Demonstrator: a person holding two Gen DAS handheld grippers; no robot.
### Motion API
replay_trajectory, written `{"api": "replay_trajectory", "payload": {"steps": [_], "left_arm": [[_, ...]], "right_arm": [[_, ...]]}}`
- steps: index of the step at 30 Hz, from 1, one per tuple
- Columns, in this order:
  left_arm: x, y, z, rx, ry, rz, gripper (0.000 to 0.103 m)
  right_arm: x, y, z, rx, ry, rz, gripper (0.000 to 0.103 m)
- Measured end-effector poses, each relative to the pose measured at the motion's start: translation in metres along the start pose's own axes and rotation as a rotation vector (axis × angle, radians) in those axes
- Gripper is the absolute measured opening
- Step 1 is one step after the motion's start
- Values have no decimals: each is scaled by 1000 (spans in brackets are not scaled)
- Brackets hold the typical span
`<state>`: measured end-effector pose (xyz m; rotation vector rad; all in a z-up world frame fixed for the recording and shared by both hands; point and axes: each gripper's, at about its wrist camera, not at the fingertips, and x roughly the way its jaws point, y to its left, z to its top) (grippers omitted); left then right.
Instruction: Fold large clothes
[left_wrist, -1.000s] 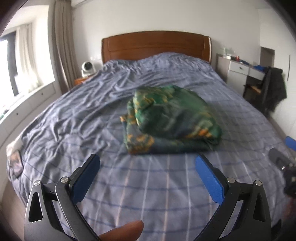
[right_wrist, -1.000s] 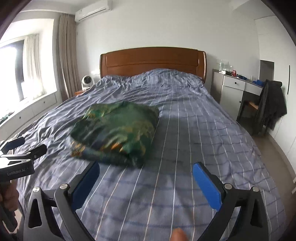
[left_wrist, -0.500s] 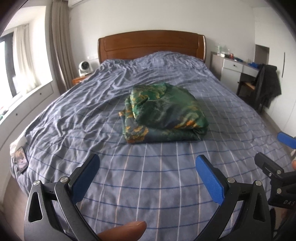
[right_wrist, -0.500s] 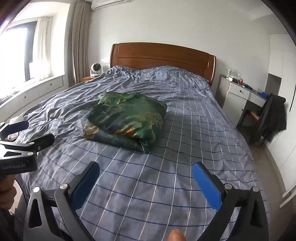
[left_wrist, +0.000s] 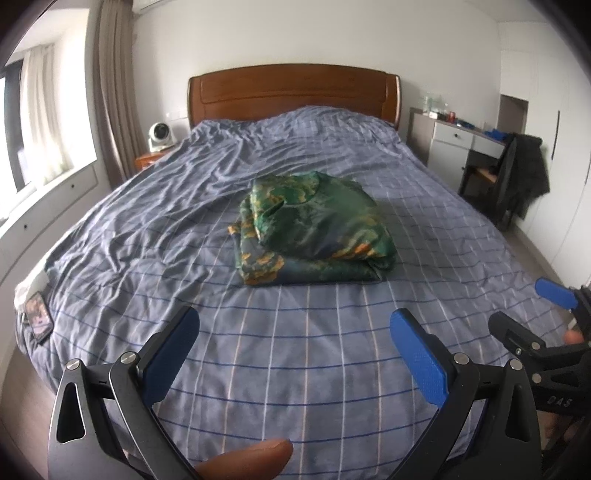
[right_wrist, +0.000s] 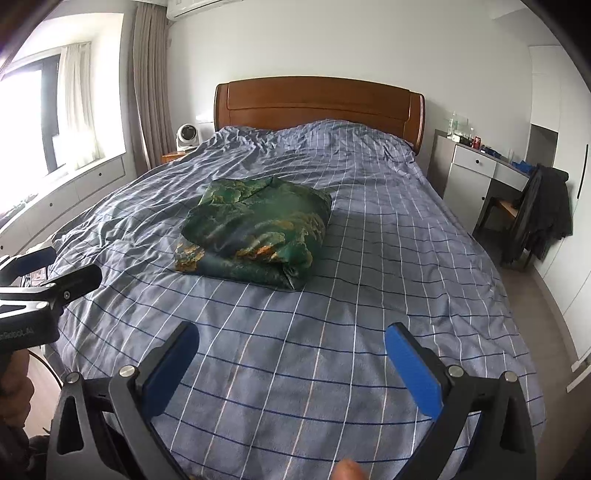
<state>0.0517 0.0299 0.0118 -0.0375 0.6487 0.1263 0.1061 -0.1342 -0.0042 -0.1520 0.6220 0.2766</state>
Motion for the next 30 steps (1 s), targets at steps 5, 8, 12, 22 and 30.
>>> {"api": "replay_trajectory", "payload": {"steps": [5,8,12,22,30], "left_arm": [[-4,-8,1,29,-19,24,103],[-6,-5,2,12,-5,24,103],[-6,0,4,-3,-4,38,103],[-6,-2,11,9,10,65,103],[2,-8,6,18,49,73,103]], "right_arm": [[-1,-1,4,6,0,1,103],[-1,-1,6,16,7,5,103],[0,2,11,1,15,-7,103],[-6,2,24,5,8,-35,103],[-8,2,21,7,20,-52,103]]}}
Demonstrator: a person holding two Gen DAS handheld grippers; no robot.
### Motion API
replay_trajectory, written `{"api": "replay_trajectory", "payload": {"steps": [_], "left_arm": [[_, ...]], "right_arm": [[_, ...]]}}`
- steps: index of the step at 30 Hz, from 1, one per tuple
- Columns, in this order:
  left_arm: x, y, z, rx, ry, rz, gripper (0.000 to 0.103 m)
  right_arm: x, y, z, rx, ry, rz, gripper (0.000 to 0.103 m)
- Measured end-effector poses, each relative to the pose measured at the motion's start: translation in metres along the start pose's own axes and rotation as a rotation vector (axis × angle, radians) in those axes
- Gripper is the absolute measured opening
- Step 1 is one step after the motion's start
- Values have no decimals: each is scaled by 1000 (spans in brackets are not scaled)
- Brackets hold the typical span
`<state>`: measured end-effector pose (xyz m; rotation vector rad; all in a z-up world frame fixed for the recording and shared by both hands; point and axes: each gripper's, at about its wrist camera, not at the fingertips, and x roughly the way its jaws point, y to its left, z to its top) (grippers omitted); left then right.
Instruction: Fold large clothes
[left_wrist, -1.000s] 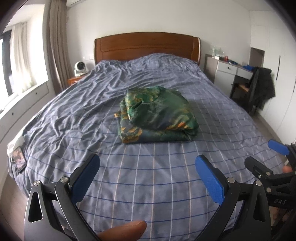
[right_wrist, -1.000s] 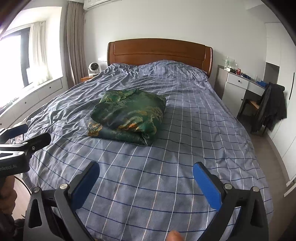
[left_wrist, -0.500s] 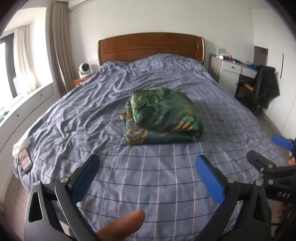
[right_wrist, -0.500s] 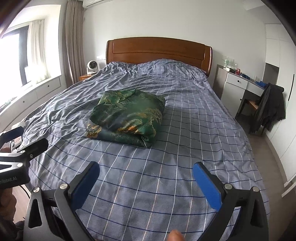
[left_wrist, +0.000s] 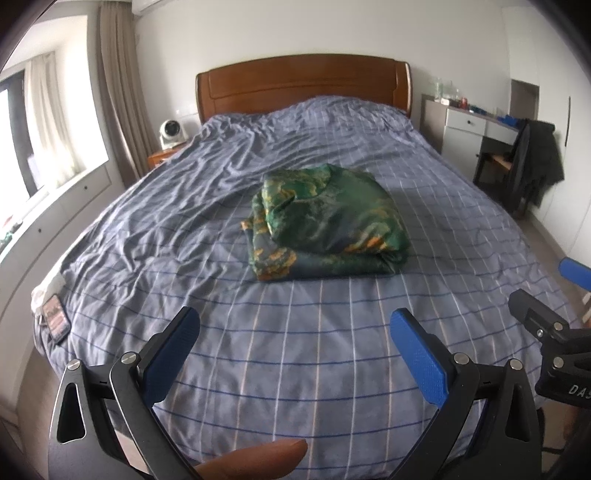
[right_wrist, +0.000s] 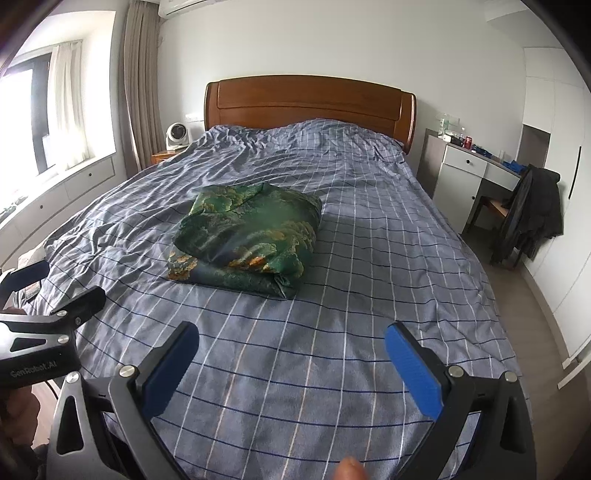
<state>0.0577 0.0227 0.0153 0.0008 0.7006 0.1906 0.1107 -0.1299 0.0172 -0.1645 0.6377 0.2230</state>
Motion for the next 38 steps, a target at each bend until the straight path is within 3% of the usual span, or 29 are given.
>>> {"api": "replay_trajectory", "payload": {"steps": [6,27,38], "left_arm": [[-1,1,-2,-3,3,15,103],[9,-1,-5,1,27,31,103],[5,-1,-6,10,-8,55,103]], "right_arm": [[-1,0,-3,-9,0,-42,103],[3,-1,-7,12,18,-49,103],[6,-2,-9,20,23,-52,103]]}}
